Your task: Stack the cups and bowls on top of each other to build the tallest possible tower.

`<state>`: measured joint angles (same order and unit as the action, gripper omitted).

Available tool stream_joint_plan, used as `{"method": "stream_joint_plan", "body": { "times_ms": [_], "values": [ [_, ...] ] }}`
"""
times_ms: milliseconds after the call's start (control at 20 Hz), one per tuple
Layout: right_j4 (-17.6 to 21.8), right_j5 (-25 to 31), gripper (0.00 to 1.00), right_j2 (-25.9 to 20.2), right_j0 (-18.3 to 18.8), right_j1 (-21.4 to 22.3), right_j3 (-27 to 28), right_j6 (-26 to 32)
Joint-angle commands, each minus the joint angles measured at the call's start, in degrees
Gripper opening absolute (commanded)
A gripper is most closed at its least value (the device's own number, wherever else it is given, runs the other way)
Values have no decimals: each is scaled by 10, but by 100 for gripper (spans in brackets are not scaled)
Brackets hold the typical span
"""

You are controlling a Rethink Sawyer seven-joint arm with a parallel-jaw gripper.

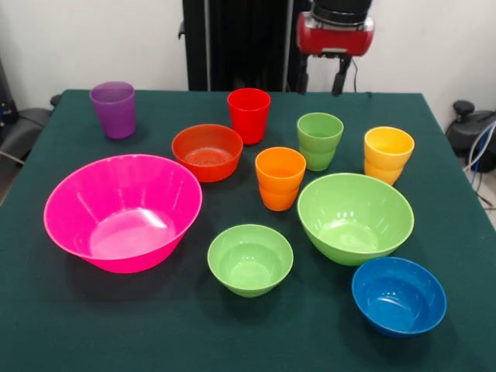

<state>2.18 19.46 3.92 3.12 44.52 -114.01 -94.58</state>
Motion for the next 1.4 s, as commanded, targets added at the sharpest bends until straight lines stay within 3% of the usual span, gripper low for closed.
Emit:
{"method": "stream_joint_plan", "body": {
  "times_ms": [50, 250, 400, 500, 650, 750, 850, 950, 1150, 1300, 1400],
  "values": [
    [53, -22, 100, -31, 29, -43, 37, -15],
    [90, -49, 100, -69, 64, -91, 61, 23],
    [112, -50, 100, -61, 66, -95, 68, 17],
    [110, -49, 100, -87, 96, -90, 46, 13],
    [120, -41, 100, -48, 75, -122, 76, -13],
    [123, -61, 100, -48, 82, -149, 89, -23],
    [138, -50, 100, -73, 104, -162, 97, 8],
    [145, -89, 100, -103, 132, -172, 93, 7],
    [163, -40, 100, -99, 126, -162, 114, 24],
    [162, -34, 100, -136, 162, -175, 104, 26],
    [163, -41, 100, -102, 136, -181, 115, -8]
  ]
}}
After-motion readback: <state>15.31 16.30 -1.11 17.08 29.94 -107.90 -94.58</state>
